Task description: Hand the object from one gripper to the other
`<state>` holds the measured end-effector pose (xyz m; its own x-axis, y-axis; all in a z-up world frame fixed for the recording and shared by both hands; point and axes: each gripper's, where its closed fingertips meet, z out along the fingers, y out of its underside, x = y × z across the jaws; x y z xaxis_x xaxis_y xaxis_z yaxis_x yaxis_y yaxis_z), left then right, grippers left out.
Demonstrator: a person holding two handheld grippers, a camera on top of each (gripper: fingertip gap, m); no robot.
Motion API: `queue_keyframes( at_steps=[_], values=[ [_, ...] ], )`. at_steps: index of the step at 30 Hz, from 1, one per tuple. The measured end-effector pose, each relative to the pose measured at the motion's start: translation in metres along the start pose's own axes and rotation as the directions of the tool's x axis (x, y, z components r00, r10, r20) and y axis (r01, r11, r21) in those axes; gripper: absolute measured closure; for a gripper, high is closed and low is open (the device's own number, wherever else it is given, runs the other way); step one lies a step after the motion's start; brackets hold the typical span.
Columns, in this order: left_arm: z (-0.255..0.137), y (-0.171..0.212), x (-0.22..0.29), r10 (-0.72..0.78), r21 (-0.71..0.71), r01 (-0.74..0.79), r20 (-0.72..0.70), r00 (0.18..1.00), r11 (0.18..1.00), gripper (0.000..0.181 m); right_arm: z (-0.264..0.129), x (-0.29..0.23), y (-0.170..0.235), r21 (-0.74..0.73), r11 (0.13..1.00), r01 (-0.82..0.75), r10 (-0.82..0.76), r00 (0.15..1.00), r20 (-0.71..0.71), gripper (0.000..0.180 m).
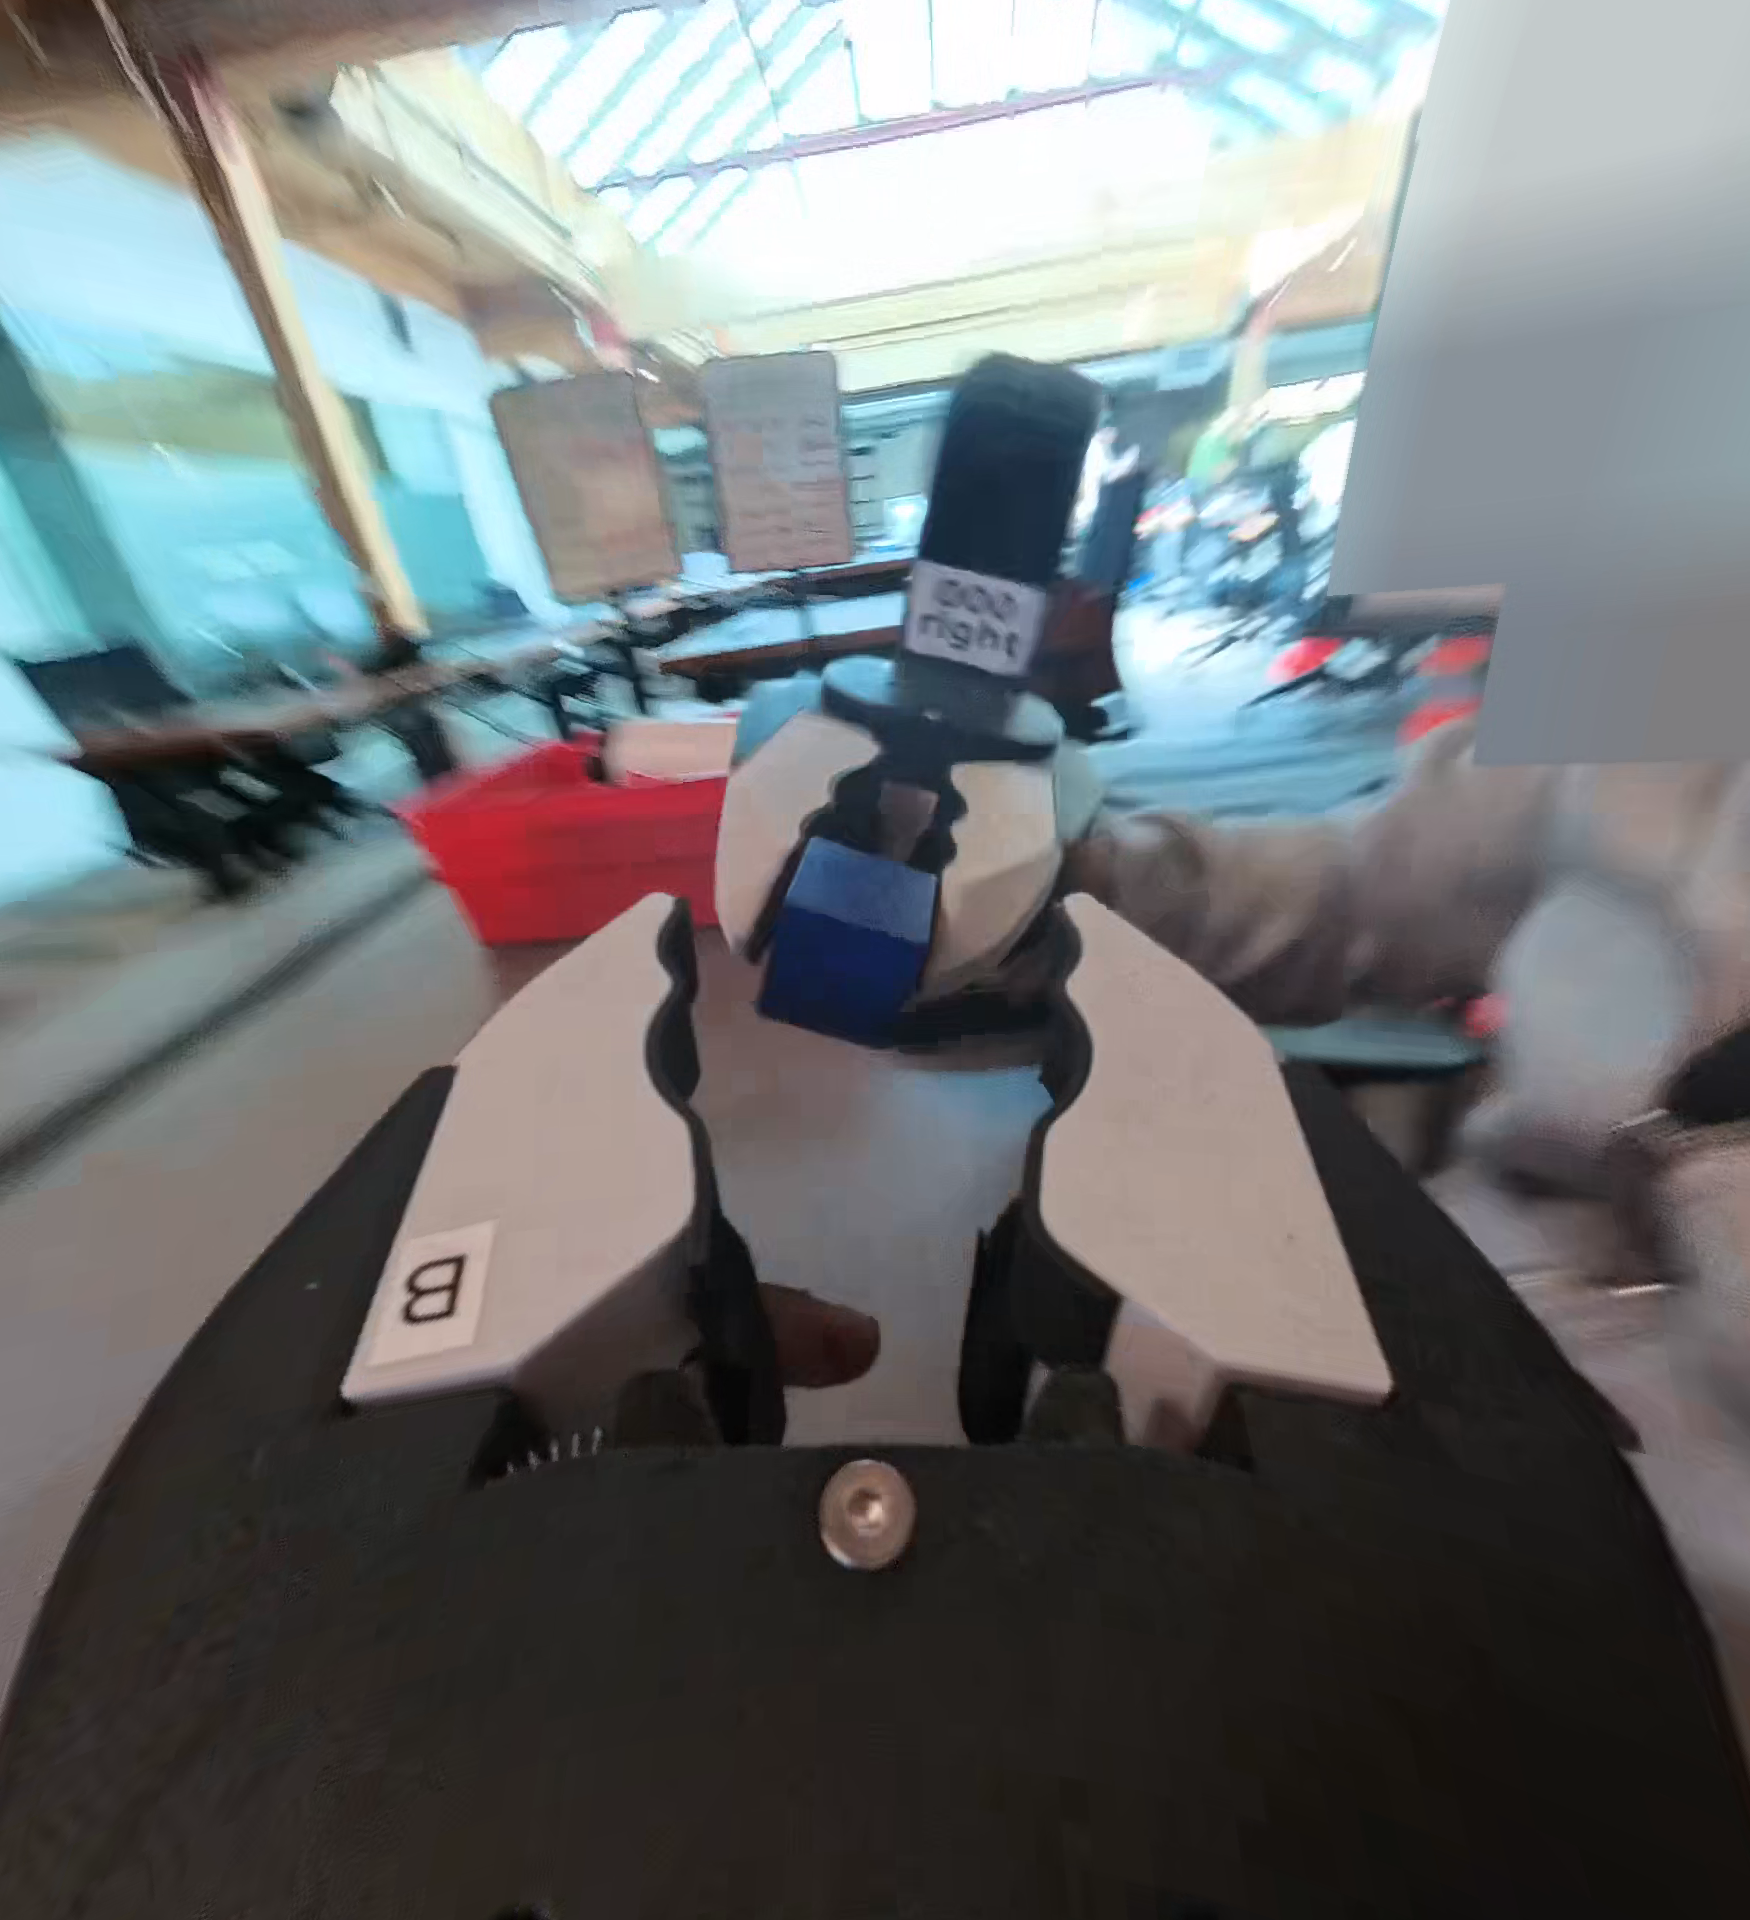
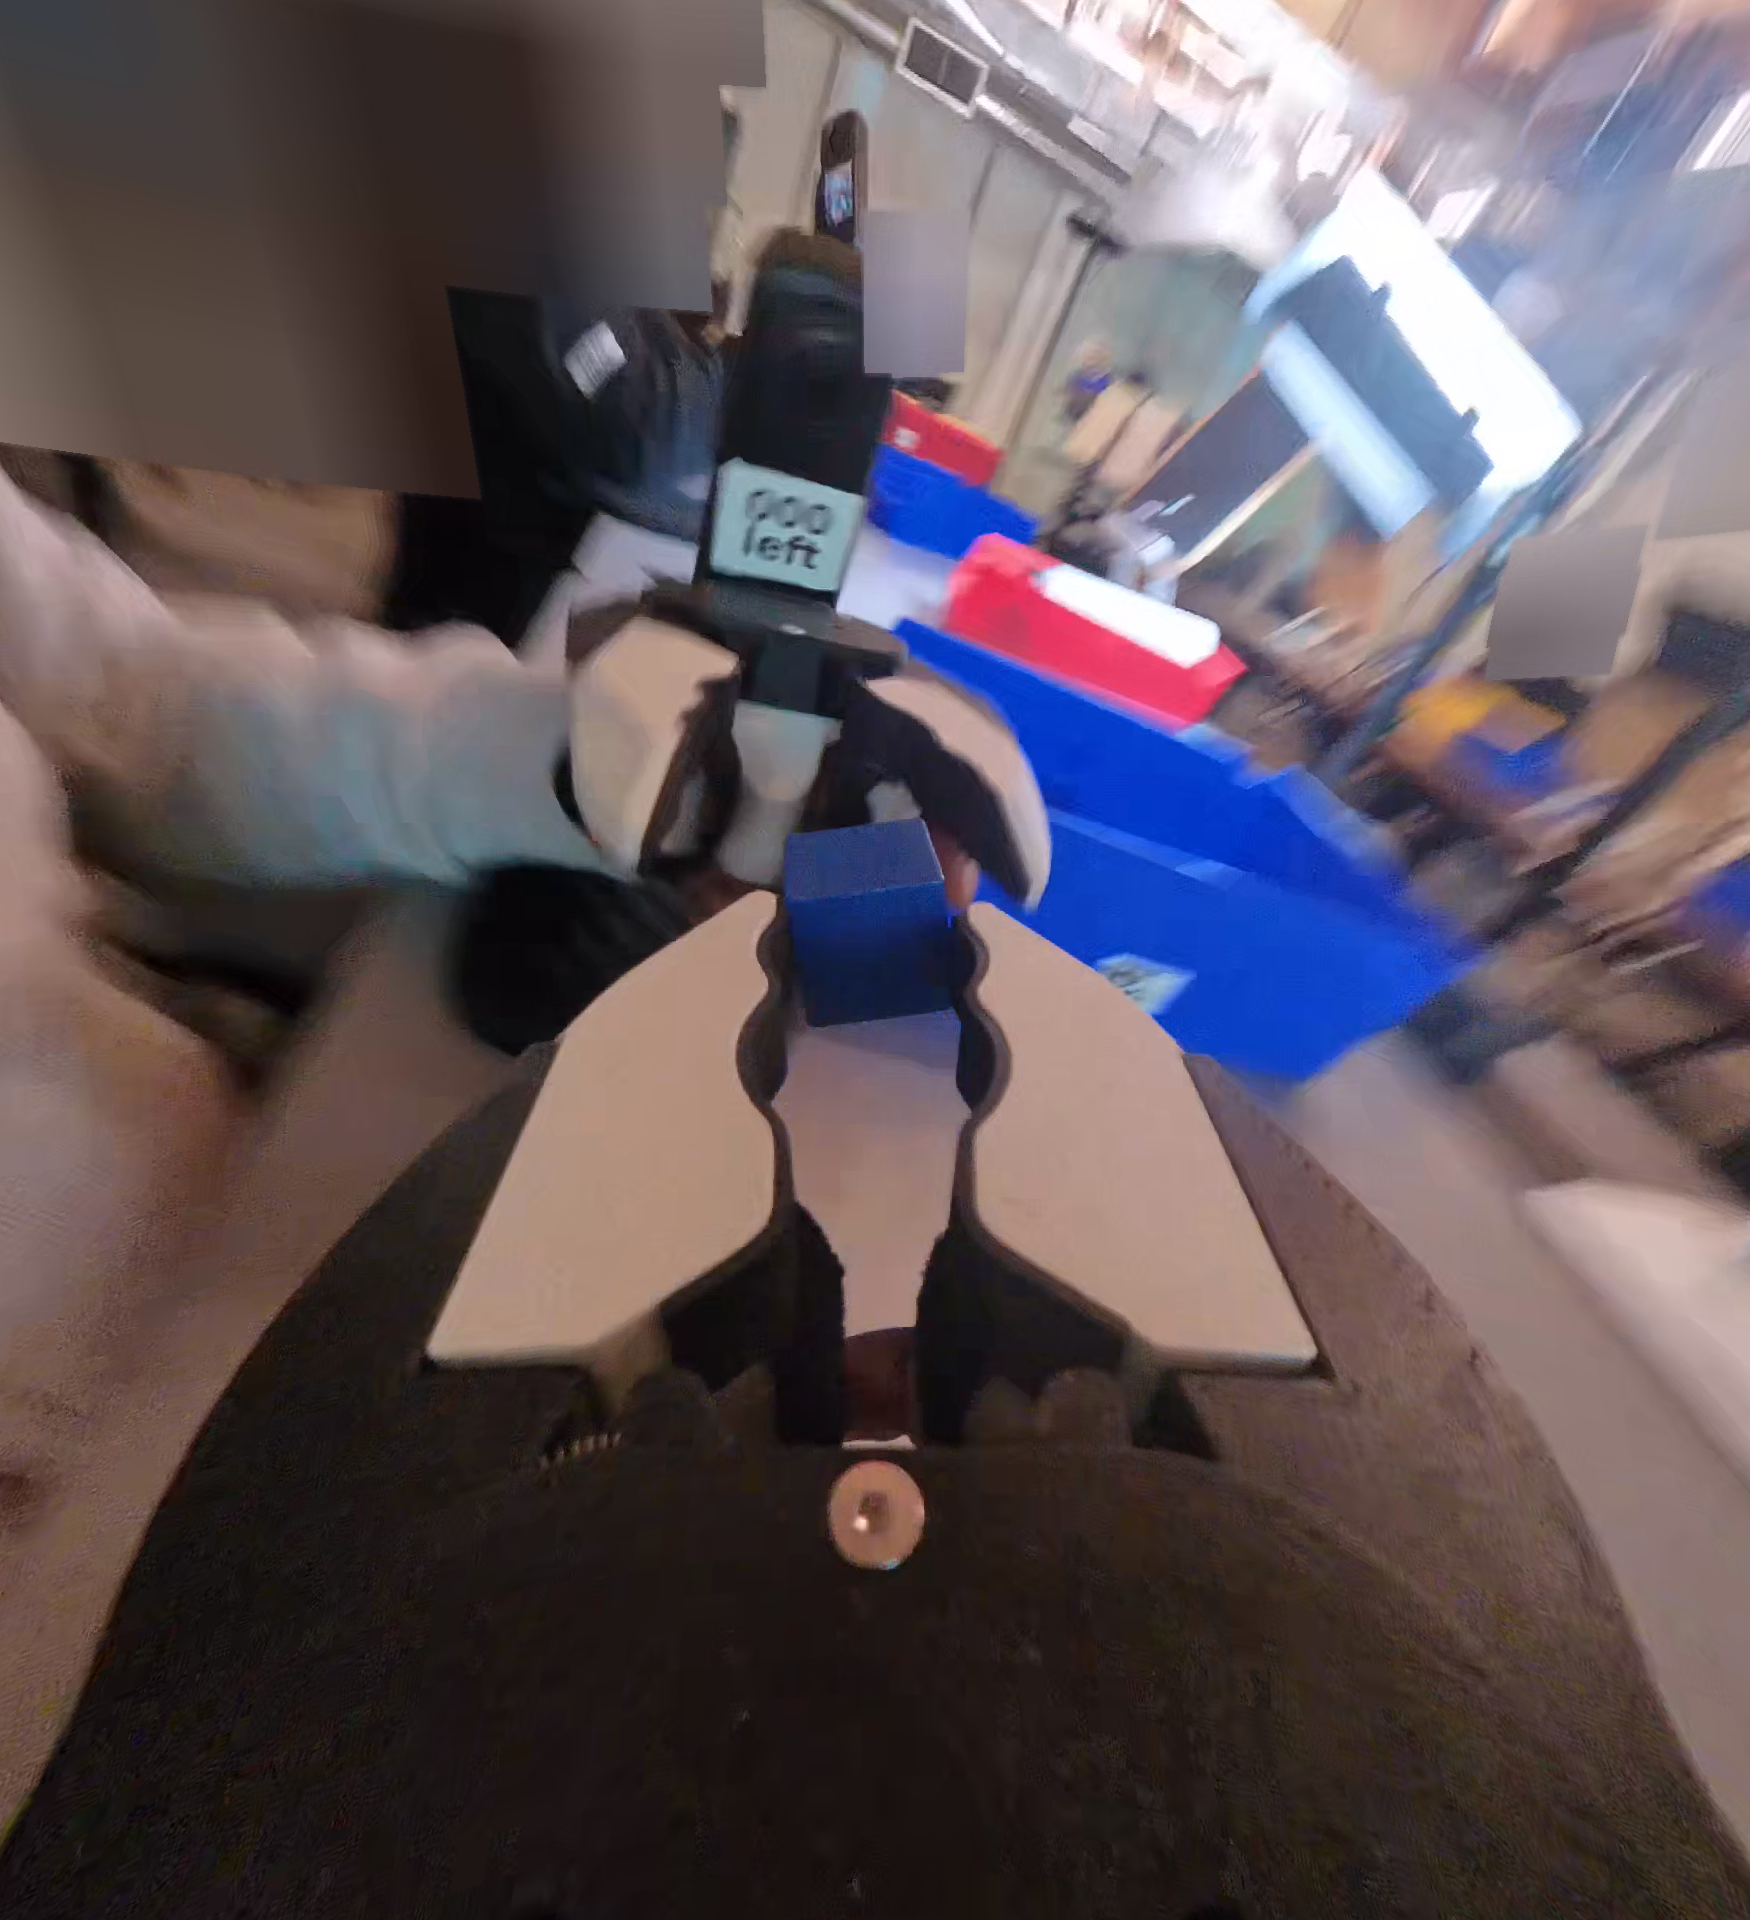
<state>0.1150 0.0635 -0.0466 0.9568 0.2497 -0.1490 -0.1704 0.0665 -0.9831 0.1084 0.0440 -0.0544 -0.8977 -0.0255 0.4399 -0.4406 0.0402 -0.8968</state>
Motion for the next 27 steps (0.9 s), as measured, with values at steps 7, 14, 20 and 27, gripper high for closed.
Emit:
queue_keyframes(
  at_steps=[7,14,20,27],
  values=[
    [0.004,0.009,-0.011,0.461,-0.151,-0.440,0.156,0.874,0.885,0.124,-0.003,0.001,0.006,-0.106,0.515,-0.850,0.821,0.455,0.345,0.151],
    [0.005,0.019,-0.010,0.559,-0.233,-0.523,0.129,0.819,0.820,0.147,-0.001,-0.004,0.006,-0.140,0.478,-0.867,0.843,0.408,0.349,0.151],
    [0.002,0.018,-0.014,0.452,-0.228,-0.415,0.144,0.880,0.881,0.151,0.000,0.001,0.007,-0.095,0.535,-0.839,0.813,0.482,0.326,0.146],
    [-0.007,0.004,-0.011,-0.330,-0.026,0.330,-0.025,0.944,0.944,0.152,-0.009,0.011,-0.004,0.060,0.996,-0.065,0.065,0.998,-0.006,0.119]
  ],
)
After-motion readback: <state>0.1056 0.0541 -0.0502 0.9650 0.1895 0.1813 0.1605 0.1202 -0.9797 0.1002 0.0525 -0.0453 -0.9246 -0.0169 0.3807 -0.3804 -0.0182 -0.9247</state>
